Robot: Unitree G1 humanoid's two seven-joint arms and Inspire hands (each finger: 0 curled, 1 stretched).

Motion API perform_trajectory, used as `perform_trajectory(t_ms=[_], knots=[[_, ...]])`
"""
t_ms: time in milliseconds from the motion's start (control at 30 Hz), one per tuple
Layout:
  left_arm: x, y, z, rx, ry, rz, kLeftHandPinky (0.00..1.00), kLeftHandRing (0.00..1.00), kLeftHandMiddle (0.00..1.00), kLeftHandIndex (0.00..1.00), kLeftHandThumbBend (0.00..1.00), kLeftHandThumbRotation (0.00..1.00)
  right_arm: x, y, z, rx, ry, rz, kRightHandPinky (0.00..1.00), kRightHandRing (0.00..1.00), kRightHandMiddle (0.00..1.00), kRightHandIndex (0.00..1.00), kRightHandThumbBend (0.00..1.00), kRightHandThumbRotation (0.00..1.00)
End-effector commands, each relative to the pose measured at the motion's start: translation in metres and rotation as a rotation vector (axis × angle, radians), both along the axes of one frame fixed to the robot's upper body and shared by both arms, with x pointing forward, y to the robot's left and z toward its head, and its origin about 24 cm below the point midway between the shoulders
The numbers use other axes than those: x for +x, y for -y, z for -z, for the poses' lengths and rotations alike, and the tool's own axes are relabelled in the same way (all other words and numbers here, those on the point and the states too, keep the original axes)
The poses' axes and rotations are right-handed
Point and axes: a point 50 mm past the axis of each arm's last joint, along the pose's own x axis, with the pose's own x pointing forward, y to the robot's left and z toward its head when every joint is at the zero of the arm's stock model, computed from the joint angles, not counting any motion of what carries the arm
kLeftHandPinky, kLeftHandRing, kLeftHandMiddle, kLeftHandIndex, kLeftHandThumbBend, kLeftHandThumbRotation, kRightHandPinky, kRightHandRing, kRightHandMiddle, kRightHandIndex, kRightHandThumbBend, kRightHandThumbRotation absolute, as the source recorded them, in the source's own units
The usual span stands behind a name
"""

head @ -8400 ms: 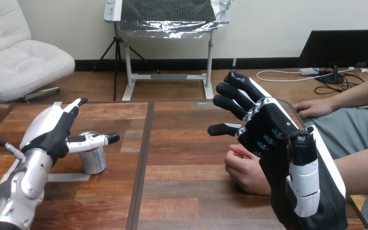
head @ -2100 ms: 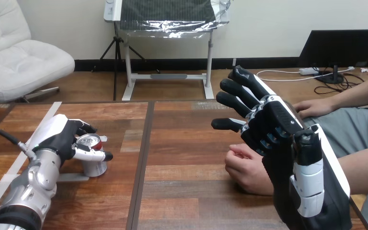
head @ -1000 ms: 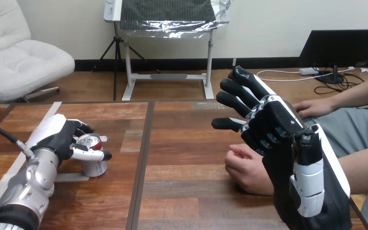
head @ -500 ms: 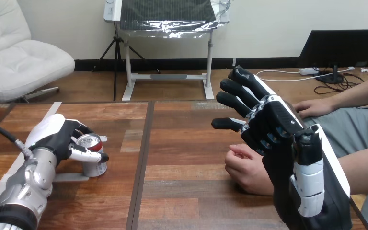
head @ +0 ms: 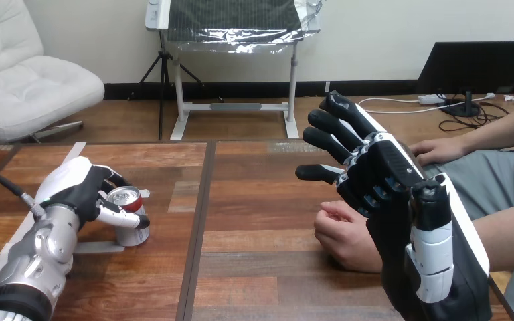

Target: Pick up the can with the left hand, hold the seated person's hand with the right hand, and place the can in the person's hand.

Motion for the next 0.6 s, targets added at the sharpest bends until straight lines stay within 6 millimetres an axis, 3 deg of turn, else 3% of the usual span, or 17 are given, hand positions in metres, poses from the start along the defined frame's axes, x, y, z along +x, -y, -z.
perform_trajectory(t_ms=[0, 567], knots=[[0.0236, 0.0072, -0.0395, 0.048, 0.122, 0.046, 0.58, 0.64, 0.67, 0.67, 0.82, 0.14, 0.0022, -0.0003, -0.0143, 0.032, 0.083, 0.005, 0.74, 0.89, 0.90, 0.91, 0.74, 1.00], [0.0246, 0.0079, -0.0406, 0.042, 0.128, 0.030, 0.59, 0.58, 0.61, 0.63, 0.80, 0.02, 0.0019, -0.0003, -0.0145, 0.038, 0.081, 0.003, 0.74, 0.89, 0.90, 0.91, 0.74, 1.00]])
